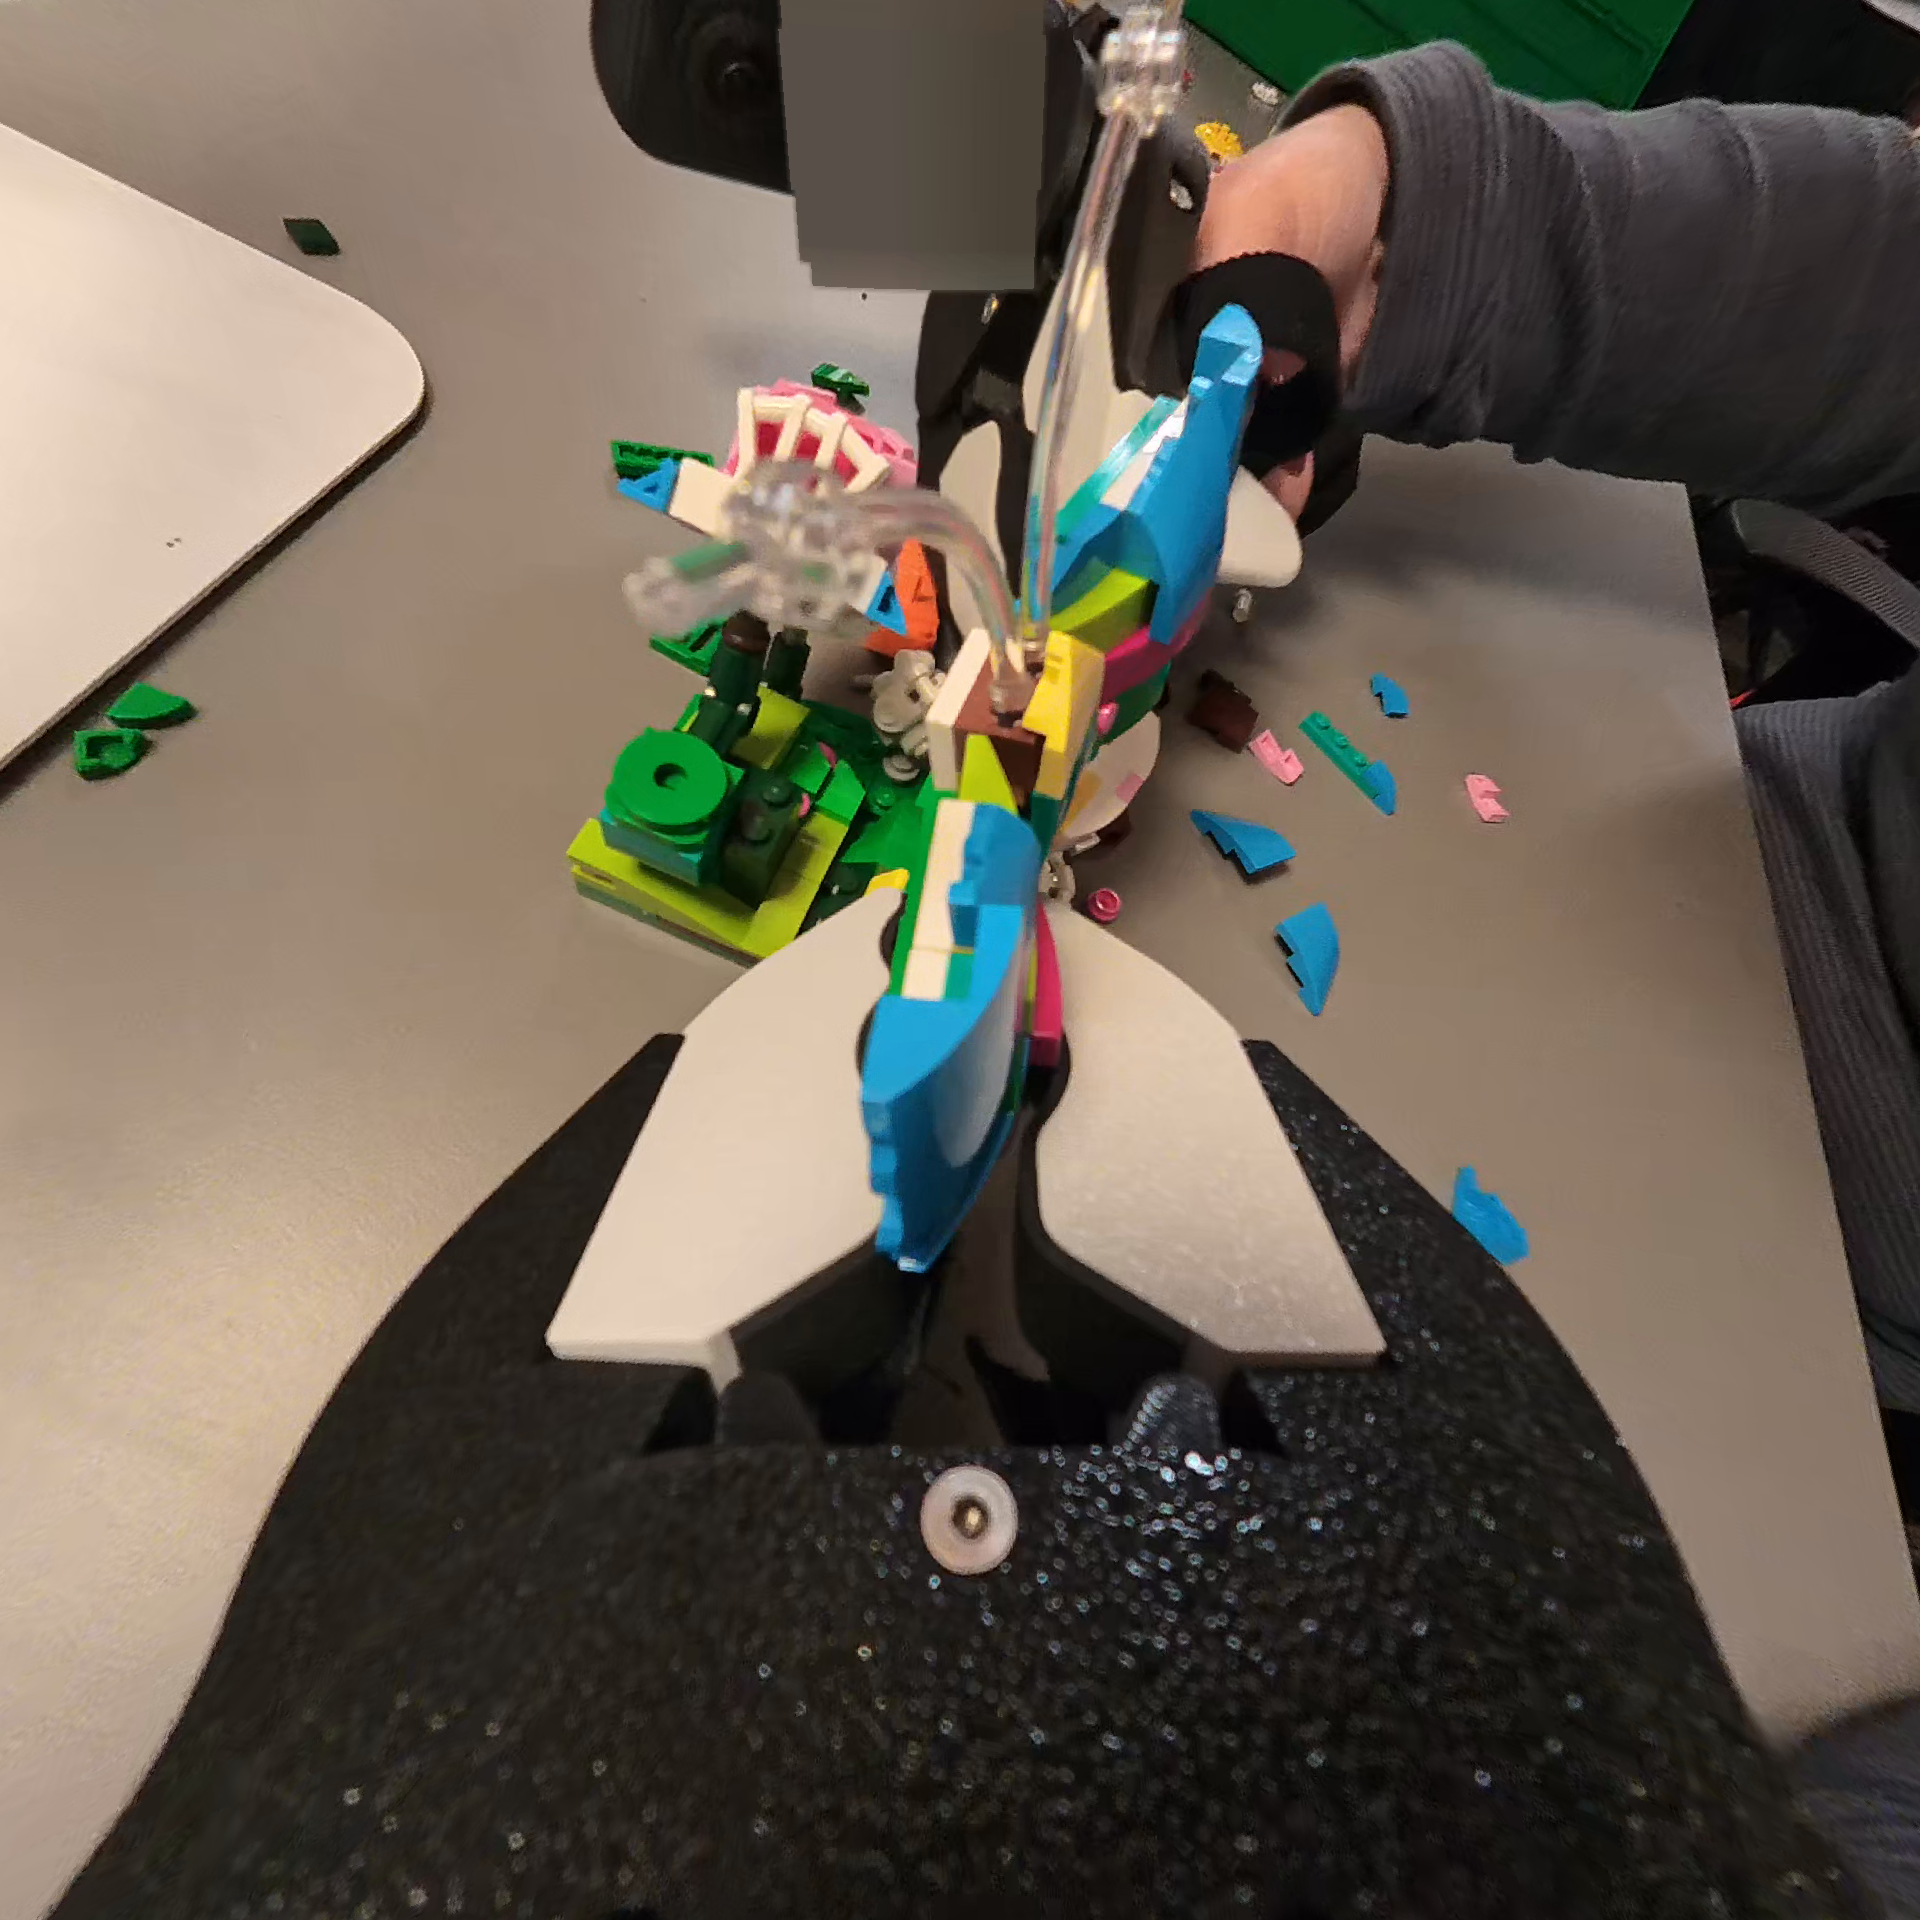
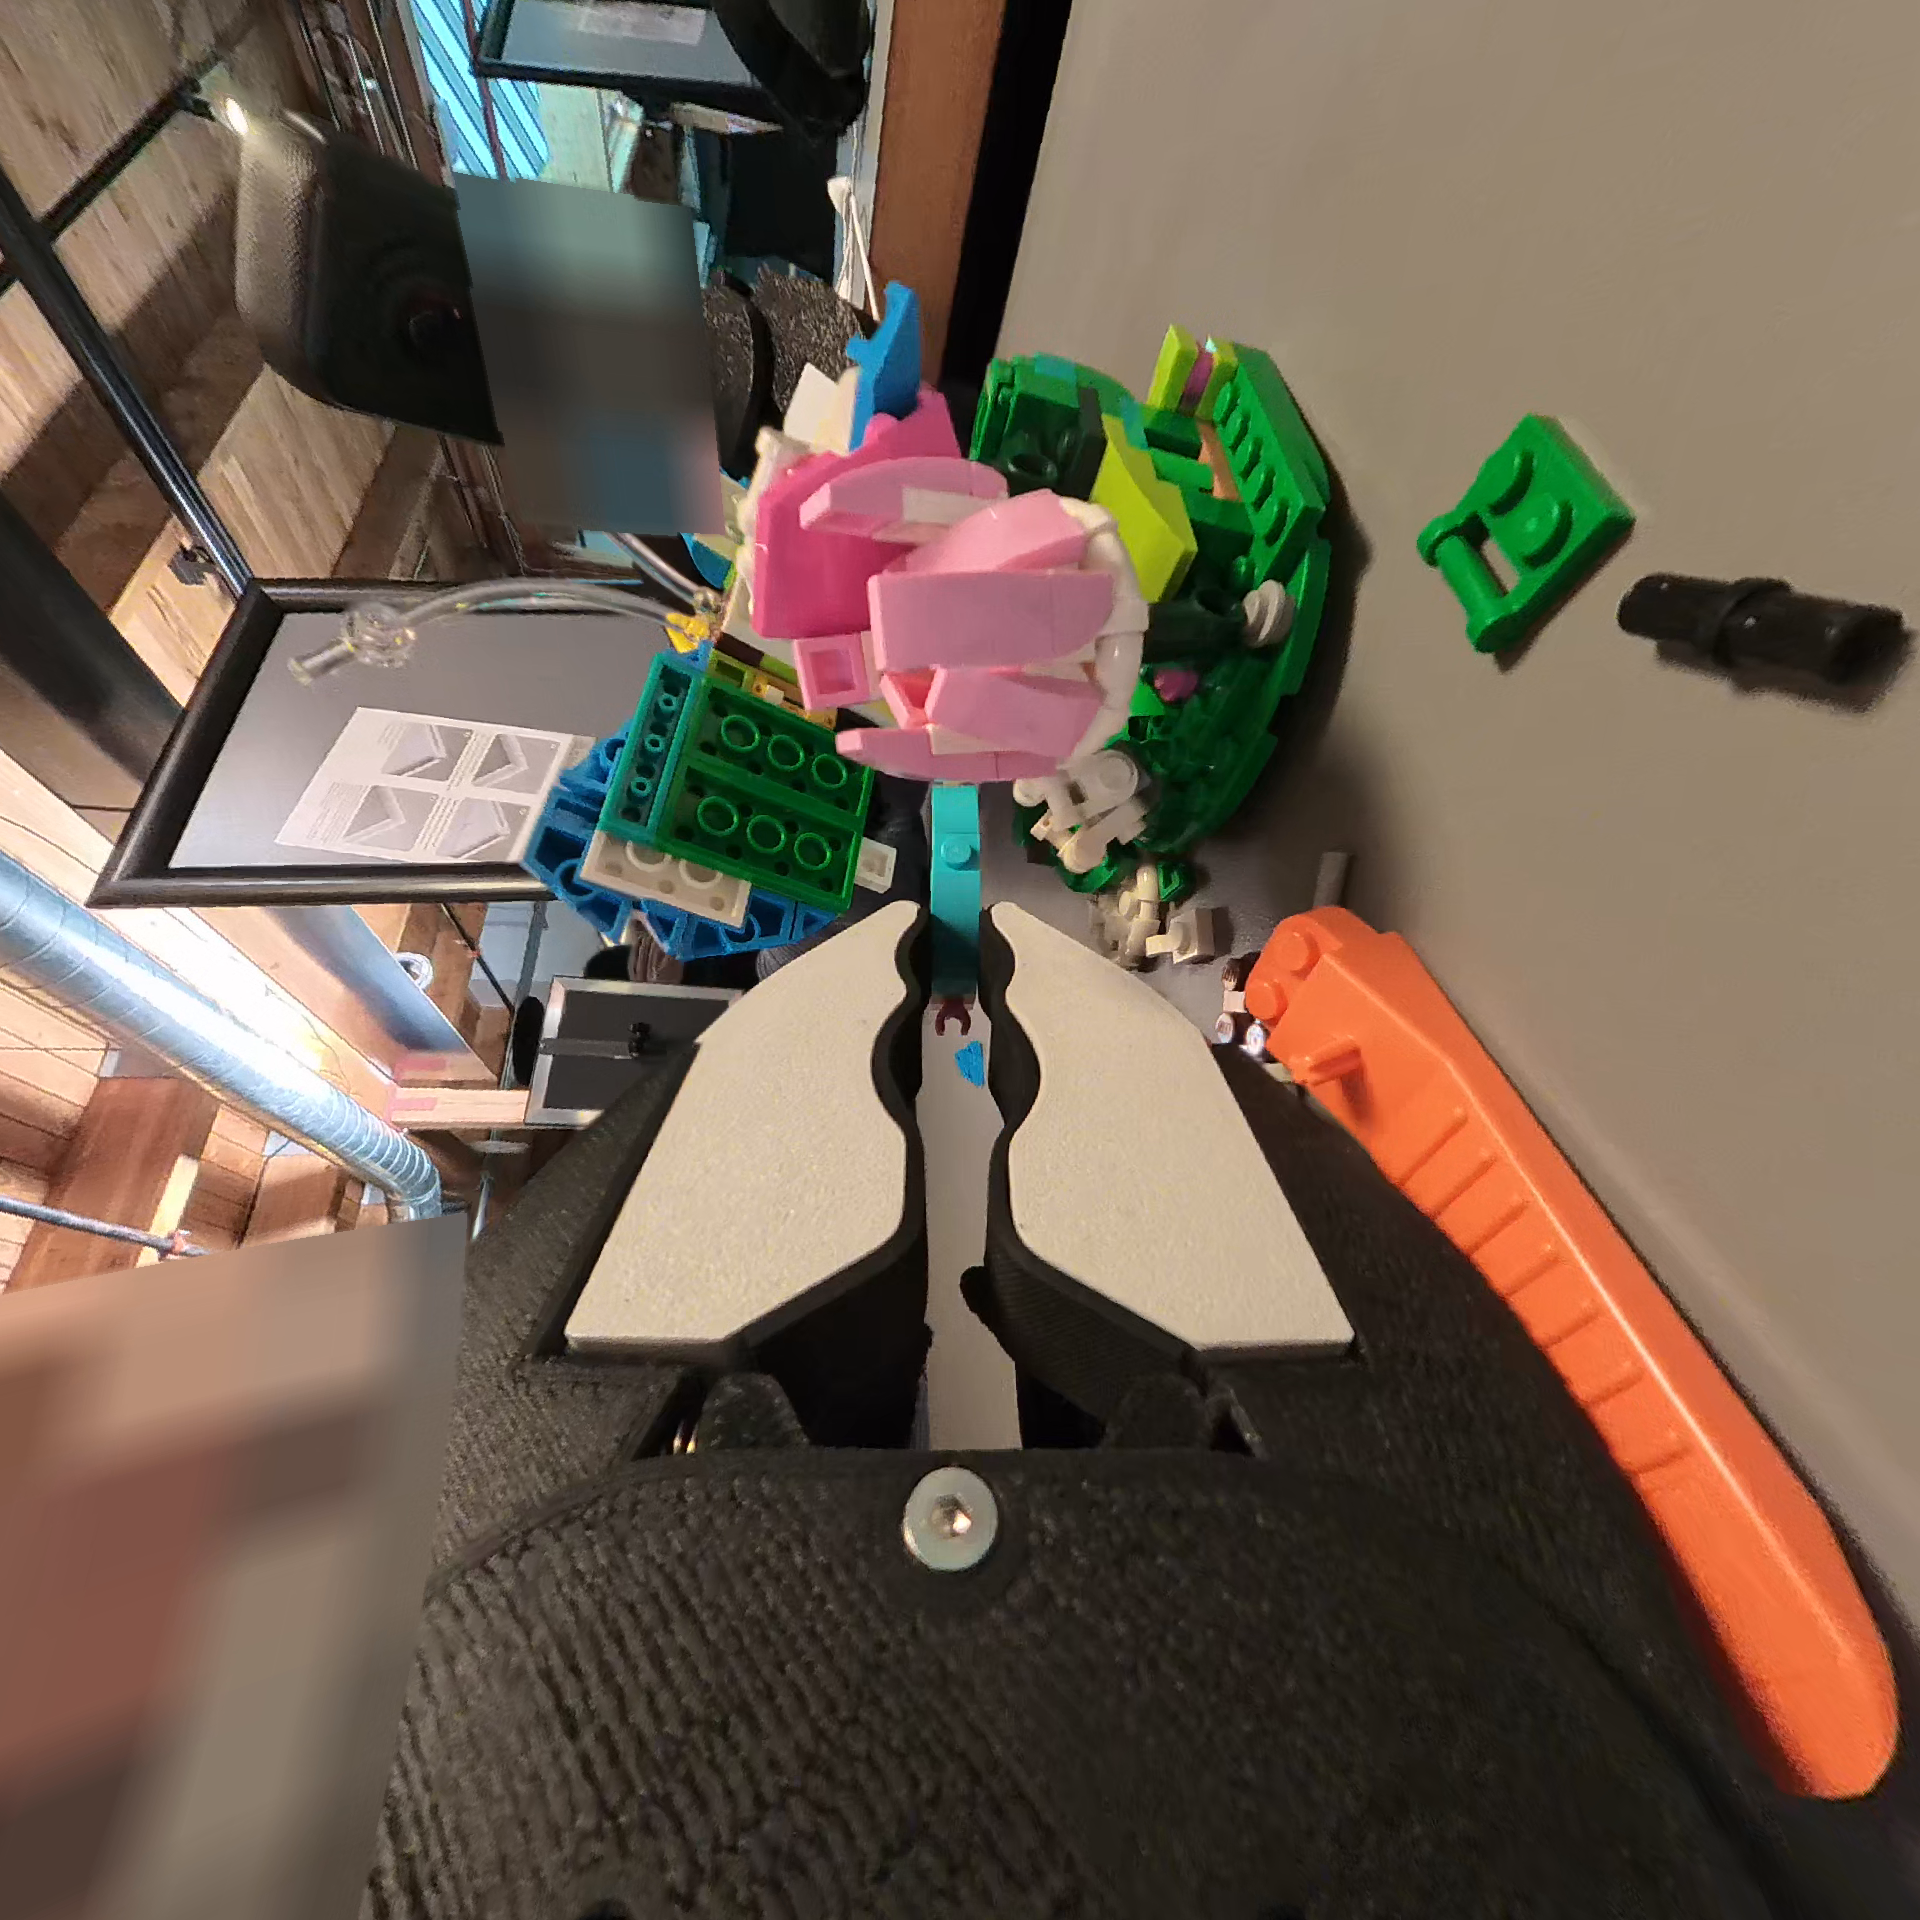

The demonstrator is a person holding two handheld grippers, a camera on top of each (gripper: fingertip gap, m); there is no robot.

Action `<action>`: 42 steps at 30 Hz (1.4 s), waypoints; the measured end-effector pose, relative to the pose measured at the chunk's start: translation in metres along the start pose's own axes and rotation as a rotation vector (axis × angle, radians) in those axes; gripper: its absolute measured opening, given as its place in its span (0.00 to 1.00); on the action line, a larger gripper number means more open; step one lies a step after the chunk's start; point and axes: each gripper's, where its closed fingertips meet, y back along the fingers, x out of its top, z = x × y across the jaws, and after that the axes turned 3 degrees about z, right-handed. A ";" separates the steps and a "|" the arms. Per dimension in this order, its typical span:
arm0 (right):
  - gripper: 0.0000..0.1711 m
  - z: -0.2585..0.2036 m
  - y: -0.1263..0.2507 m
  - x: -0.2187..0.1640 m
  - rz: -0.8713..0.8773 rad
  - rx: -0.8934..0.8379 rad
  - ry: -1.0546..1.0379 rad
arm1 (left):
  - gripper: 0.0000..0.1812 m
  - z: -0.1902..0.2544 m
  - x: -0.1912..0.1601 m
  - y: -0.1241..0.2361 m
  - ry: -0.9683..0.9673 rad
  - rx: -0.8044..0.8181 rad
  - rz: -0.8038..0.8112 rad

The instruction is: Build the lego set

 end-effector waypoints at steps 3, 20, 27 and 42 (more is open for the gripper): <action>0.03 0.000 0.000 0.000 0.021 0.003 -0.014 | 0.09 0.000 0.000 0.000 -0.001 0.002 0.000; 0.04 0.002 0.002 0.010 0.133 0.045 -0.123 | 0.09 -0.001 0.000 0.000 -0.035 0.030 -0.004; 0.04 0.003 0.002 0.012 0.221 0.017 -0.116 | 0.08 -0.001 0.000 0.000 -0.036 0.034 -0.004; 0.04 -0.007 0.038 -0.039 0.125 -0.229 0.230 | 0.26 0.001 -0.005 0.011 0.002 0.075 0.025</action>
